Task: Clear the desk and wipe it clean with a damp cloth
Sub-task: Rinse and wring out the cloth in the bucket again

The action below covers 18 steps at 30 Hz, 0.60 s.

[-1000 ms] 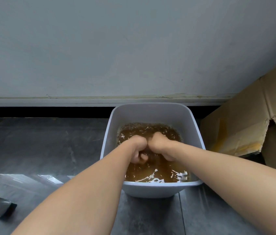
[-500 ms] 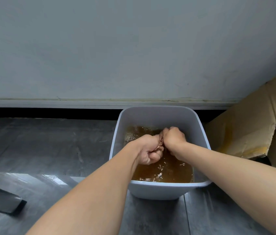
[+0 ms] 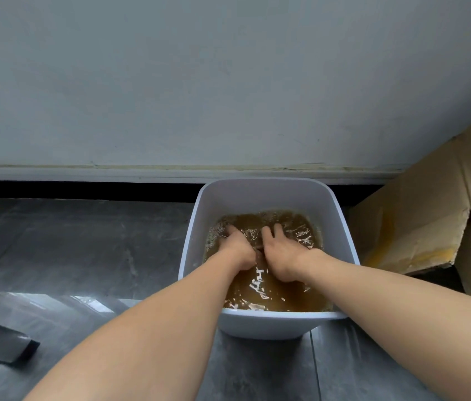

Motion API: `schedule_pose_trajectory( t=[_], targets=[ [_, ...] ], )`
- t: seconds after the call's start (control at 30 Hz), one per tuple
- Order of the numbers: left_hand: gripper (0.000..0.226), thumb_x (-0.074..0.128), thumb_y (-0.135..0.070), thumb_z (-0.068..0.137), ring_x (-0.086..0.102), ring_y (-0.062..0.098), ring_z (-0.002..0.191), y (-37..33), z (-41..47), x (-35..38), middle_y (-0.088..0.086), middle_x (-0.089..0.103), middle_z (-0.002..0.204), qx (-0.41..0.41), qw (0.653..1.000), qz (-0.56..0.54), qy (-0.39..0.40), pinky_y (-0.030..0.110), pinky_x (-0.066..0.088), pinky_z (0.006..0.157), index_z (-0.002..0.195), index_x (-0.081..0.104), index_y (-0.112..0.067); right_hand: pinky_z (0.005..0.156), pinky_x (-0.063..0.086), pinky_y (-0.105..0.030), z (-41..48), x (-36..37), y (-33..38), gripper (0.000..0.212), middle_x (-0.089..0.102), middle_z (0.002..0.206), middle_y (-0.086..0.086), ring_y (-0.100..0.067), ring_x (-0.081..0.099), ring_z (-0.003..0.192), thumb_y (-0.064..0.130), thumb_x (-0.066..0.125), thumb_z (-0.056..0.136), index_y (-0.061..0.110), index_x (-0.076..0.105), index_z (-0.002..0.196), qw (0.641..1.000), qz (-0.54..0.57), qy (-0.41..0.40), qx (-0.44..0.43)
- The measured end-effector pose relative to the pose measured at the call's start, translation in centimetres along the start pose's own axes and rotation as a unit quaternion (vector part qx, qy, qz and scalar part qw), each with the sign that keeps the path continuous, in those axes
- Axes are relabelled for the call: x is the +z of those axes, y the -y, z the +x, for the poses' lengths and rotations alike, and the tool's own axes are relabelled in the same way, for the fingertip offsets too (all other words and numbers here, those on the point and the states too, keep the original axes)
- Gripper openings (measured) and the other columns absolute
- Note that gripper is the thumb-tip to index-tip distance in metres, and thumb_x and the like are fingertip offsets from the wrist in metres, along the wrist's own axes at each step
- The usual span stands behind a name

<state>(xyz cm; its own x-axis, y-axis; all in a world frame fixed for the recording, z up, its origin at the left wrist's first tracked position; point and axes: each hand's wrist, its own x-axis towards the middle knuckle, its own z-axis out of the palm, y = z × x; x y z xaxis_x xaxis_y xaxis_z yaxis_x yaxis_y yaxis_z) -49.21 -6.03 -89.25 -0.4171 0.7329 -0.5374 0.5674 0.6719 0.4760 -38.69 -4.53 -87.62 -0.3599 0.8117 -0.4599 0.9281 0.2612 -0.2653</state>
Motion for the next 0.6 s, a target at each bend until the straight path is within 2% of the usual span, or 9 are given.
schedule_pose_trajectory(
  t=[0.07,0.13,0.2,0.27,0.33,0.37,0.47,0.53,0.6],
  targets=[
    [0.083,0.049,-0.023,0.102,0.022,0.037,0.148,-0.2,-0.8,-0.4,0.026,0.012,0.161,0.016,0.998,0.038,0.041,0.039,0.025,0.119,0.155,-0.011,-0.001,0.112,0.038,-0.042,0.2,0.0,-0.2,0.076,0.012,0.162,-0.023,-0.043,0.040,0.139,0.007,0.056,0.096,0.012,0.011,0.156,0.997,-0.003,0.071,0.005],
    [0.068,0.049,-0.014,0.101,0.047,0.032,0.128,-0.3,-1.2,-0.4,0.021,0.036,0.152,0.047,0.995,0.035,0.077,0.035,0.044,0.103,0.155,0.011,0.001,0.106,0.041,-0.035,0.2,-0.1,-0.1,0.062,0.037,0.154,-0.019,-0.033,0.046,0.136,0.011,0.057,0.098,0.007,0.028,0.152,0.993,0.034,0.111,0.015],
    [0.043,0.046,-0.012,0.100,0.059,0.028,0.097,-0.3,-1.3,-0.5,0.019,0.057,0.129,0.031,0.993,-0.014,0.109,0.037,0.053,0.078,0.141,0.040,0.000,0.086,0.048,-0.032,0.5,-0.2,-0.2,0.035,0.059,0.125,-0.015,-0.028,0.059,0.112,0.007,0.054,0.098,0.002,0.052,0.132,0.990,0.075,0.113,0.027],
    [0.022,0.041,-0.012,0.100,0.061,0.023,0.061,-0.5,-1.1,-0.4,0.016,0.065,0.087,-0.009,0.985,-0.110,0.133,0.030,0.052,0.053,0.113,0.056,-0.001,0.068,0.051,-0.033,0.4,-0.2,0.1,0.020,0.066,0.100,-0.014,-0.026,0.065,0.085,0.007,0.052,0.097,0.002,0.063,0.112,0.974,0.201,0.087,0.055],
    [0.020,0.041,-0.012,0.099,0.046,0.016,0.034,-0.5,-0.7,-0.2,0.012,0.056,0.056,-0.044,0.976,-0.183,0.111,0.017,0.038,0.039,0.090,0.056,-0.002,0.045,0.041,-0.025,0.0,-0.3,1.0,0.024,0.063,0.071,-0.010,-0.018,0.055,0.049,0.019,0.049,0.100,0.004,0.065,0.088,0.938,0.329,0.049,0.096],
    [0.023,0.042,-0.014,0.098,0.042,0.015,0.031,-0.5,-0.4,-0.2,0.011,0.054,0.053,-0.063,0.969,-0.218,0.093,0.014,0.036,0.039,0.083,0.056,-0.003,0.040,0.034,-0.020,-0.1,-0.3,1.5,0.032,0.059,0.062,-0.008,-0.016,0.047,0.039,0.025,0.047,0.101,0.006,0.062,0.080,0.920,0.372,0.023,0.116],
    [0.015,0.046,-0.012,0.097,0.048,0.020,0.049,-0.3,0.0,-0.5,0.010,0.052,0.063,-0.105,0.927,-0.357,0.038,0.013,0.035,0.036,0.088,0.058,-0.007,0.041,0.036,-0.020,-0.7,-0.1,3.1,0.034,0.060,0.074,-0.010,-0.022,0.051,0.052,0.034,0.045,0.098,0.007,0.063,0.088,0.898,0.416,-0.062,0.127],
    [0.014,0.051,-0.013,0.098,0.049,0.019,0.050,-0.4,-0.5,-1.2,0.008,0.052,0.061,-0.119,0.889,-0.440,0.044,0.014,0.035,0.032,0.086,0.057,-0.008,0.059,0.050,-0.031,-0.9,0.2,3.7,0.037,0.066,0.098,-0.016,-0.031,0.062,0.078,0.037,0.042,0.098,0.010,0.065,0.109,0.911,0.386,-0.108,0.097],
    [0.024,0.055,-0.016,0.099,0.048,0.016,0.039,-0.5,-1.3,-1.4,0.004,0.050,0.049,-0.081,0.882,-0.458,0.076,0.014,0.033,0.030,0.076,0.053,-0.009,0.077,0.053,-0.039,-1.3,0.1,3.6,0.038,0.066,0.108,-0.017,-0.037,0.065,0.093,0.037,0.035,0.103,0.012,0.063,0.109,0.924,0.346,-0.146,0.068]
  ],
)
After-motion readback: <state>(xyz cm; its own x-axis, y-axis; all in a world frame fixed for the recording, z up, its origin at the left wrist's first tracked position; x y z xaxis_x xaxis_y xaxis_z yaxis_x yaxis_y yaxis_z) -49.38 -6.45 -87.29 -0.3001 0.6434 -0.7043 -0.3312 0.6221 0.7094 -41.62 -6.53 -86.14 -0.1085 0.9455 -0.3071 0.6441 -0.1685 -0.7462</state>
